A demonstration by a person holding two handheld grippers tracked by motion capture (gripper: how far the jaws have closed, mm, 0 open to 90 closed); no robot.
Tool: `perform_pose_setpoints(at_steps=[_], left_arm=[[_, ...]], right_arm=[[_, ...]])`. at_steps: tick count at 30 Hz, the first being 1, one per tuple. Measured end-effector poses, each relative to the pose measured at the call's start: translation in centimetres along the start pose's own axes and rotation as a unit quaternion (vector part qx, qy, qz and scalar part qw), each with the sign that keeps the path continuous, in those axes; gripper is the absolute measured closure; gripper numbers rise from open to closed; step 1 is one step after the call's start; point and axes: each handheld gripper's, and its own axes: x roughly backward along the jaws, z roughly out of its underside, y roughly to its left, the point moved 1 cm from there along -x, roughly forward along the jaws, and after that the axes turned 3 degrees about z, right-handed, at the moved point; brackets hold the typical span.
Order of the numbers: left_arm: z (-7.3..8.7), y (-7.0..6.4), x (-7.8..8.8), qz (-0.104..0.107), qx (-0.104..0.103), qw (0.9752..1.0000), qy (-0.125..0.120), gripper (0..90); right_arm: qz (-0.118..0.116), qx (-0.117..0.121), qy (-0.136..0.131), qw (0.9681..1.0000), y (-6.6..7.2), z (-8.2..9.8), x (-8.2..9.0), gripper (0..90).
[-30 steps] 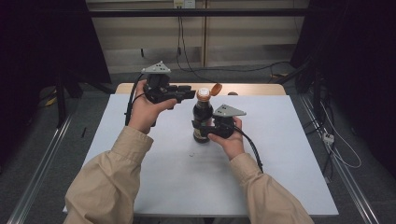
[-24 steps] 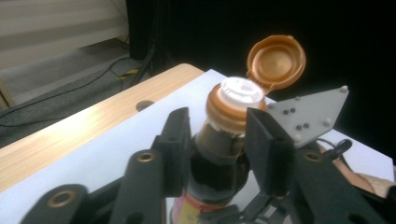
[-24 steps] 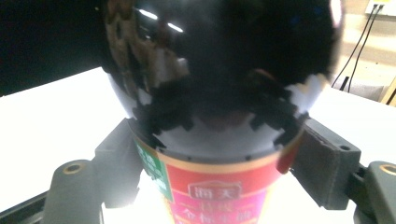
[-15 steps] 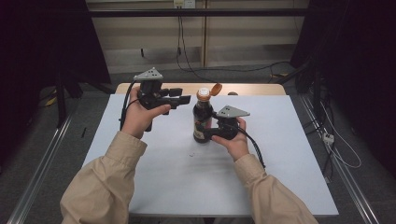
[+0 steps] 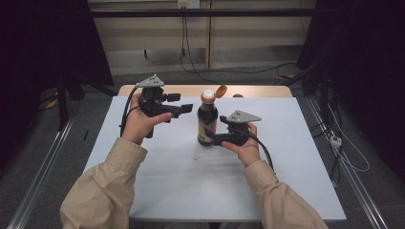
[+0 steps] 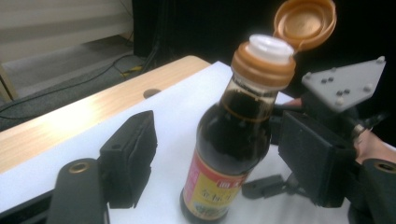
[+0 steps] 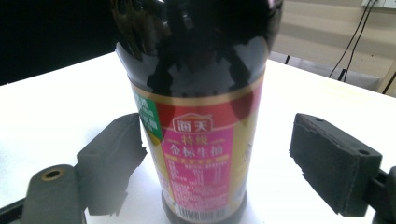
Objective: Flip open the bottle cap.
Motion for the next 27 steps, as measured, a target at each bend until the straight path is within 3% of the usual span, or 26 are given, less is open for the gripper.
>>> perform_pose_setpoints(at_steps=[8, 12, 27], left_arm=[[0.9, 0.0, 0.2, 0.000, -0.009, 1.0000, 0.001, 19.4], [1.4, 0.0, 0.3, 0.000, 0.000, 1.0000, 0.003, 18.2], [3.8, -0.7, 0.7, 0.002, -0.009, 0.9999, 0.005, 16.3]], right_arm=[[-0.001, 0.007, 0.001, 1.0000, 0.0, 0.3, 0.8, 16.5], [-0.003, 0.005, 0.005, 1.0000, -0.1, 0.6, 1.2, 16.5], [-0.003, 0.010, 0.005, 0.9999, -0.4, 1.3, 3.4, 16.2]])
